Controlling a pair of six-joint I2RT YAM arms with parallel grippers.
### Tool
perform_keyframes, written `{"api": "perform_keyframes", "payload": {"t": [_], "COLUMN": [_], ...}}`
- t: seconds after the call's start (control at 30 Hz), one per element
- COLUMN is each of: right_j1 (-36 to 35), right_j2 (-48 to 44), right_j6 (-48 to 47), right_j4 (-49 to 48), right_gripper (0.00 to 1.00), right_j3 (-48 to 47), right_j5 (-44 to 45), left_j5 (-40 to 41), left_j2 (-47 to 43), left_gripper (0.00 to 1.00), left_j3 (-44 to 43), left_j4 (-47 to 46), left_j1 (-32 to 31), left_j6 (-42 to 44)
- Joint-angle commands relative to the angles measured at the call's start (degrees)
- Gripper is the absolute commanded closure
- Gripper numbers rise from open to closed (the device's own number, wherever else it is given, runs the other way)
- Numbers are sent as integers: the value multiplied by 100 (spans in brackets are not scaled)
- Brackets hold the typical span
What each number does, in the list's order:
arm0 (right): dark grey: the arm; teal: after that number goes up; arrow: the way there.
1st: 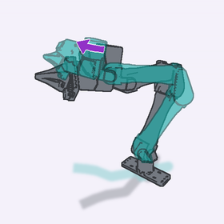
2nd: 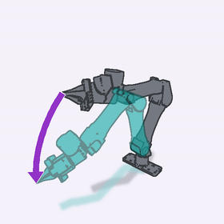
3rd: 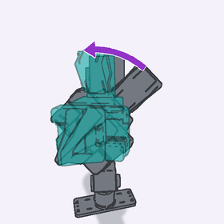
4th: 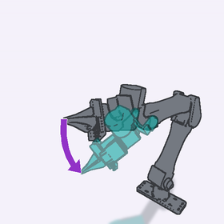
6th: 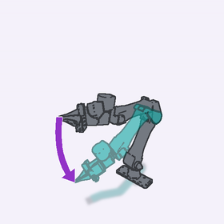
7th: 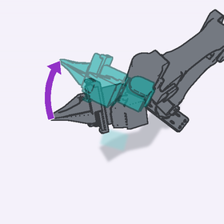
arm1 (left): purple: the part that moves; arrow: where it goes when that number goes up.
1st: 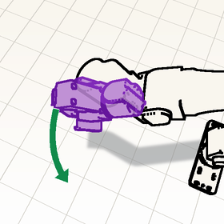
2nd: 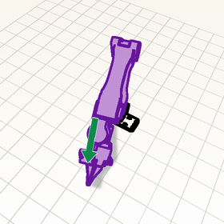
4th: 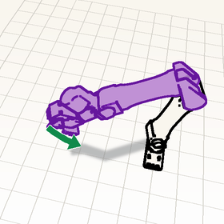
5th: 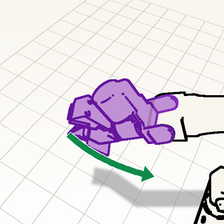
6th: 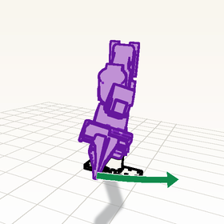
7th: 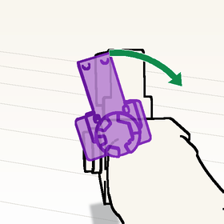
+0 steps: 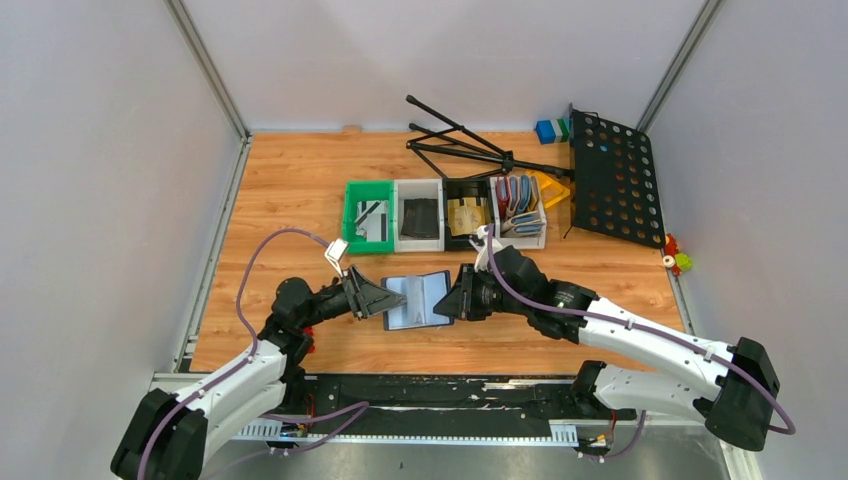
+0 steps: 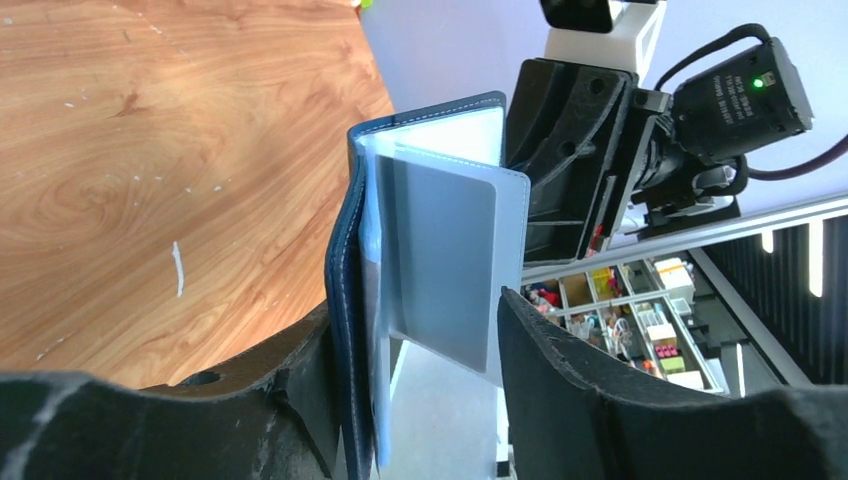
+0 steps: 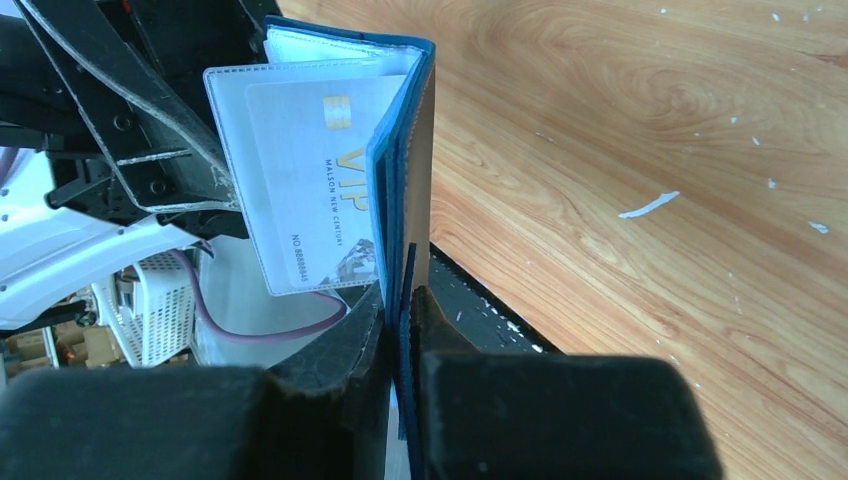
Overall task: Take the credit cards out of the card holder
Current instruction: Remove the credit card from the card holder.
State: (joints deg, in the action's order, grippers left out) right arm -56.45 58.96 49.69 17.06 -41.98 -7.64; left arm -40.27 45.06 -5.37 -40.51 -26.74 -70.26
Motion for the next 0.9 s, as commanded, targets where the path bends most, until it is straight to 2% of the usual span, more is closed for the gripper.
{"api": "perform_keyframes", "payload": {"t": [0.0, 0.1, 0.27, 0.3, 0.43, 0.7, 0.8, 0.87], "right_j1": [34, 54, 64, 64, 64, 70, 72, 125], "right_j2": [-80, -53, -41, -28, -25, -115, -183, -265], "right_j6": [196, 279, 289, 302, 346, 288, 230, 62], "right_j4": [-494, -612, -693, -699, -856, -773, -631, -355], "right_gripper": [99, 99, 99, 99, 99, 99, 97, 86], "right_j3": [76, 125, 137, 137, 158, 120, 107, 36], "right_j5": [-141, -226, -305, -320, -445, -449, -391, -215], "left_j5": [-80, 23, 2, -10, -50, 83, 128, 93], "left_j2": [-74, -132, -157, -151, -168, -409, -464, -470], "left_gripper": [36, 29, 25, 28, 48, 62, 83, 94], "left_j3": [73, 237, 239, 232, 118, -217, -259, -297], "left_j4": [-828, -1400, -1512, -1512, -941, 949, 1133, 1140], "left_j1": [20, 20, 20, 20, 20, 20, 24, 22], "left_j6": [-309, -569, -629, -618, -345, 688, 757, 747]}}
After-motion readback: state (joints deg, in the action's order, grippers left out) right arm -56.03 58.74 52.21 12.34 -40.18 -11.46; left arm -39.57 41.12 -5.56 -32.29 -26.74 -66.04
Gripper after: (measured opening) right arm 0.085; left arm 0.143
